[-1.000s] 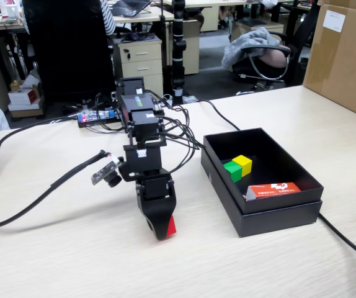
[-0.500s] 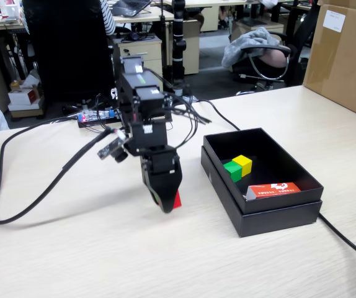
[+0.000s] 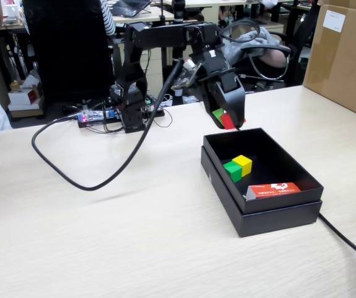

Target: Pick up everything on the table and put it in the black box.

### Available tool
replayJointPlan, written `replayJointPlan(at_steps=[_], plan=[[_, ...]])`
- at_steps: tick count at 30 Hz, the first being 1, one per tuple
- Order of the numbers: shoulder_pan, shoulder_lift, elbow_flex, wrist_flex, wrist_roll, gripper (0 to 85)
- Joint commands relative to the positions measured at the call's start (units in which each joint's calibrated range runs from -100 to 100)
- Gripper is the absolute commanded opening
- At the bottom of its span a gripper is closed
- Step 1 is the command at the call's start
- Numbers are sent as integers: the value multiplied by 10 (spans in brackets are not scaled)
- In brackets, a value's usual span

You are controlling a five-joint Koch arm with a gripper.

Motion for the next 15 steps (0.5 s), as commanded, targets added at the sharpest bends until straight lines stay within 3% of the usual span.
replayJointPlan(at_steps=[1,5,6,8,10,15], plan=[[9,63,78,-1,11,9],[9,213,135,-1,14,11],[4,261,144,-2,17,61],[4,268,138,-13,16,290],[3,268,137,-15,16,372],[2,251,136,-21,15,395]])
